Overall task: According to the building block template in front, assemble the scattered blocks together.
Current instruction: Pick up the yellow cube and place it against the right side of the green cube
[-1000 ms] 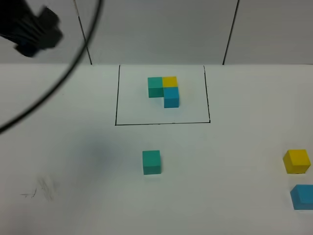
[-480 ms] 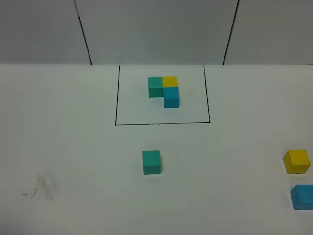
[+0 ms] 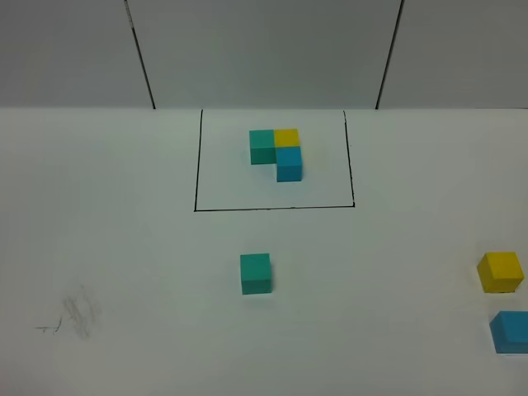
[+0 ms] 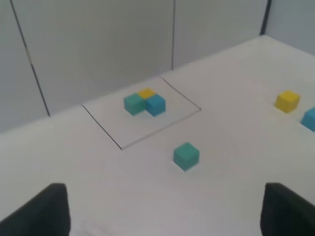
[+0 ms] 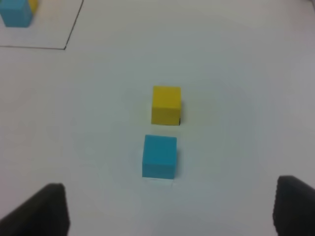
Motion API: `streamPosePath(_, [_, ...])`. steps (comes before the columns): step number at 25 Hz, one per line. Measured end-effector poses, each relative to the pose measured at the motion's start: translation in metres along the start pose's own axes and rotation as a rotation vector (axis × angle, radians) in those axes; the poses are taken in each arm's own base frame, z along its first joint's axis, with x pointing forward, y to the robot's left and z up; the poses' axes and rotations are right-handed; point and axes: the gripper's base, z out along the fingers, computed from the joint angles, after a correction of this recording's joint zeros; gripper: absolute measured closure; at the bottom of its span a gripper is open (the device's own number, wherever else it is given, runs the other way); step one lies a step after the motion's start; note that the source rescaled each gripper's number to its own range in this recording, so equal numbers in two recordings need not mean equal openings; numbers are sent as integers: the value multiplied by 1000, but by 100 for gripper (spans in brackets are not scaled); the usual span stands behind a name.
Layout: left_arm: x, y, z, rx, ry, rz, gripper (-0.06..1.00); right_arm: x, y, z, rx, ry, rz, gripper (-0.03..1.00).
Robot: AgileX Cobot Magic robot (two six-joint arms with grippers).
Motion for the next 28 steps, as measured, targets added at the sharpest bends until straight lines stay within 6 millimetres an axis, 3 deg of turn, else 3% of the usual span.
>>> streamPosePath(8, [48,-7,69,83,245,-67,26,0,0,0,0,0,0,25])
streamPosePath(15, [96,-9,109,80,432,-104,33,0,0,0,0,0,0,25])
streamPosePath(24, [101,-9,116,77,422,-116,34,0,0,0,0,0,0,25])
streamPosePath(28, [103,-9,108,-23,358,-172,35,0,0,0,0,0,0,25])
